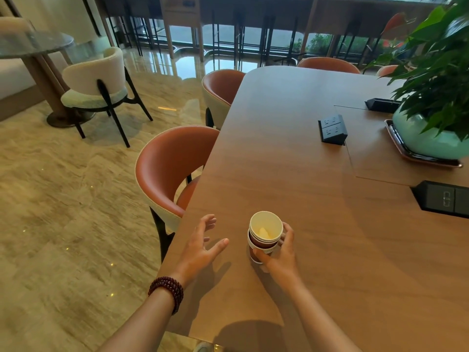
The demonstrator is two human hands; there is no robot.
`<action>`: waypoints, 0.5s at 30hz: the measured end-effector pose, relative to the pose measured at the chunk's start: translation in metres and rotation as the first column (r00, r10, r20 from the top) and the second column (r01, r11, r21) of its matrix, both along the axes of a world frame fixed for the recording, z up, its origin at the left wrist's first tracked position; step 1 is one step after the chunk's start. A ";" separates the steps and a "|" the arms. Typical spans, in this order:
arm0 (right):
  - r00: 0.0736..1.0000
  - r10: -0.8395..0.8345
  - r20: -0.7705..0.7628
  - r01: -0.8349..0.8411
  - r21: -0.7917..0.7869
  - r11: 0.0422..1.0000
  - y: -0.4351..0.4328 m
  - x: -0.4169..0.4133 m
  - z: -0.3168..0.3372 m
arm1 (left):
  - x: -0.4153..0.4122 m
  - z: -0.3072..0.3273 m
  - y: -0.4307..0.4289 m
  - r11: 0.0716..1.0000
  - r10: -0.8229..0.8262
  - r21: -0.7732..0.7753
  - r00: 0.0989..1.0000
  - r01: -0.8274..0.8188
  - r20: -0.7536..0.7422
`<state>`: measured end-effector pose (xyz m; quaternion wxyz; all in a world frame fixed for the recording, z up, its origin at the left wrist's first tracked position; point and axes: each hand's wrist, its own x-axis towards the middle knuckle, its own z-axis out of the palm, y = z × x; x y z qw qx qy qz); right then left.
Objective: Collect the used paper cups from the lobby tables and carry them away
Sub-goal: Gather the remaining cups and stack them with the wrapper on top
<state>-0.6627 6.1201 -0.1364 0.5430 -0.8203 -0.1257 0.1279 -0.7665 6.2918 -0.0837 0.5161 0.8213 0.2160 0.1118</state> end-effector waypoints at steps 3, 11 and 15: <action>0.999 0.034 0.028 -0.035 0.023 0.999 0.009 -0.001 0.010 | -0.005 -0.002 0.007 0.999 0.027 -0.025 1.000 -0.027 0.013; 0.979 0.177 0.104 -0.178 0.001 0.984 0.051 -0.012 0.036 | -0.033 -0.001 0.034 0.991 0.125 -0.054 0.991 -0.123 0.044; 0.962 0.241 0.131 -0.243 0.004 0.970 0.080 -0.028 0.044 | -0.057 0.003 0.055 0.984 0.175 -0.054 0.982 -0.171 0.075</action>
